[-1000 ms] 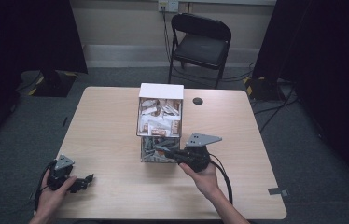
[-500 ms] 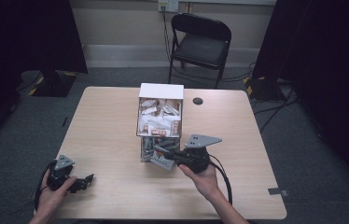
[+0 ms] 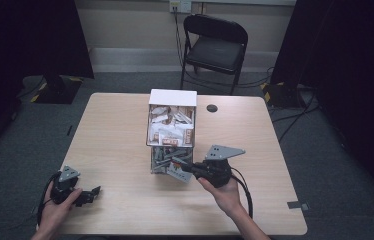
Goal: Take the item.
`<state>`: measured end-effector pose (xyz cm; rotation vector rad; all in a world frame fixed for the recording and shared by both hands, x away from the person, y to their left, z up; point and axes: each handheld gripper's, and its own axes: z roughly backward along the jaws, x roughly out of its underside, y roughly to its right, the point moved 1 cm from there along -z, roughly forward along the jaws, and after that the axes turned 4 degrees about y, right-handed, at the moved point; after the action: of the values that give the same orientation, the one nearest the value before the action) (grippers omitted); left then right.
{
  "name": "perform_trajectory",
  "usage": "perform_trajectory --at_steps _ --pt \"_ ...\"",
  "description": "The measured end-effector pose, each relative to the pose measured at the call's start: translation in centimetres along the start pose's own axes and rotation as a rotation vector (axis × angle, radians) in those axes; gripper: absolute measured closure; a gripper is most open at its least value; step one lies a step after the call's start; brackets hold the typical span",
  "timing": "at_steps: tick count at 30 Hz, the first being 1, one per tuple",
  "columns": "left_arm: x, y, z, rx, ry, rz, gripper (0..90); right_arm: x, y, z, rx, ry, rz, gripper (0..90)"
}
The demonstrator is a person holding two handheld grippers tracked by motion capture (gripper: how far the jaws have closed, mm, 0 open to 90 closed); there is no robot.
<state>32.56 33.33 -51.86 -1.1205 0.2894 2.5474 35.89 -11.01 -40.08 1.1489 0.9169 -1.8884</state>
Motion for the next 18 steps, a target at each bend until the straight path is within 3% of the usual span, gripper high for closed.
perform_trajectory --at_steps 18 --pt "-0.1 0.1 -0.1 -0.014 -0.002 0.008 0.0 0.4 0.9 2.5 0.030 0.016 -0.011 90.0"
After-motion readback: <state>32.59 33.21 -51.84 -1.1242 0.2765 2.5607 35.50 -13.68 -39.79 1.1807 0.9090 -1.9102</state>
